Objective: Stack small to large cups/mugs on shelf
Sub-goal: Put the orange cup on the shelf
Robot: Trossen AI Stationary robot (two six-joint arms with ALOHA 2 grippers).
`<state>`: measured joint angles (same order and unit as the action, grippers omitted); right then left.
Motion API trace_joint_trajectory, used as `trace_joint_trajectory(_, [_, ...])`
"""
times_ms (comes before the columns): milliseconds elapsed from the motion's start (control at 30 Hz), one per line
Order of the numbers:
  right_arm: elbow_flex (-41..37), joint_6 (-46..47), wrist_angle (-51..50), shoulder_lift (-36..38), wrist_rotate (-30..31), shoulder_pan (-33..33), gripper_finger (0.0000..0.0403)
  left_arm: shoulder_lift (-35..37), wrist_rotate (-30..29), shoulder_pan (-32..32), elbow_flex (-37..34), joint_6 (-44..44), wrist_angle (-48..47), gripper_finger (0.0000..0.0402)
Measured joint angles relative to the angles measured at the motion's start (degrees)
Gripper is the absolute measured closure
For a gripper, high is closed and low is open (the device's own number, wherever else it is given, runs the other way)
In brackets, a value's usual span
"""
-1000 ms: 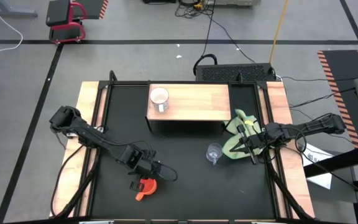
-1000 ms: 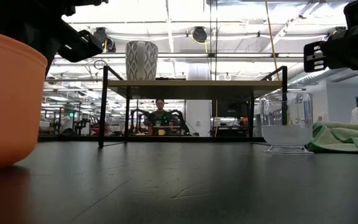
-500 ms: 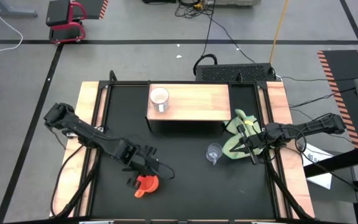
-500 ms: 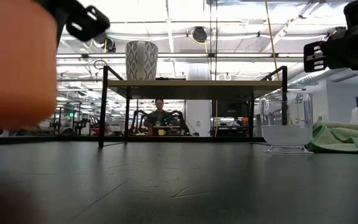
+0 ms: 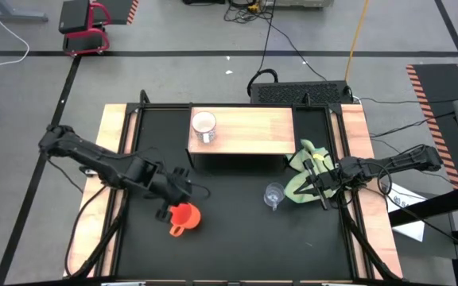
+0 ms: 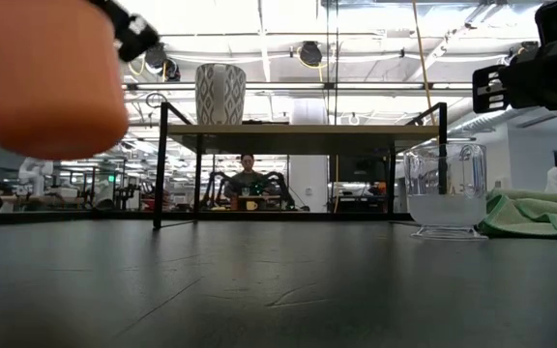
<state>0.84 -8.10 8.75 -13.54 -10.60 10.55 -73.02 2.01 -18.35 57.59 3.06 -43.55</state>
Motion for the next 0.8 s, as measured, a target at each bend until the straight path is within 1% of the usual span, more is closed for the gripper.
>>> trace_joint_trajectory(167, [0.0,-0.1,0.0,0.0,0.0,0.0,0.0403,5.3,4.8,4.3,-8.2,2.0,6.4,0.0397])
trace_joint_trajectory(333, [0.0,-0.2,0.0,0.0,0.0,0.0,0.0403,11.2,8.5,6.6,-13.1,2.2,10.6,0.0397])
trace_joint_trajectory(533, [0.0,-0.3,0.0,0.0,0.0,0.0,0.0403,18.6,8.5,7.8,-17.3,5.8,11.3,0.0397])
trace_joint_trajectory(800, [0.0,-0.5,0.0,0.0,0.0,0.0,0.0403,24.1,8.2,7.6,-22.8,9.4,14.3,0.0397])
